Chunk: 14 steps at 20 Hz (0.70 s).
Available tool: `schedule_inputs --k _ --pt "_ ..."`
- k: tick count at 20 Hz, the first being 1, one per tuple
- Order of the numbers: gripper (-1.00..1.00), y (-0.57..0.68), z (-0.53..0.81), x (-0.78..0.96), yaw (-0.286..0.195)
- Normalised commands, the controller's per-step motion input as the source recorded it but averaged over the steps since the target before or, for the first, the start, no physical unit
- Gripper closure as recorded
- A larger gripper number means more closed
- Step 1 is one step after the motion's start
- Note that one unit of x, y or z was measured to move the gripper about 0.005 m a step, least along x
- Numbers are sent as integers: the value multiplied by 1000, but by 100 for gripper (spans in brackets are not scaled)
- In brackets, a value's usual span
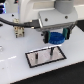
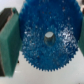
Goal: Insert the blue gear onto the right peg, followed by the red gear
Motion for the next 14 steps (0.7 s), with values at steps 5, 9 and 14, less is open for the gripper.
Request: schedule_inputs --k 5,9,14 --pt "100 -105 -37 459 0" --pt "100 -77 -79 288 0" --pt "100 -95 -140 211 0"
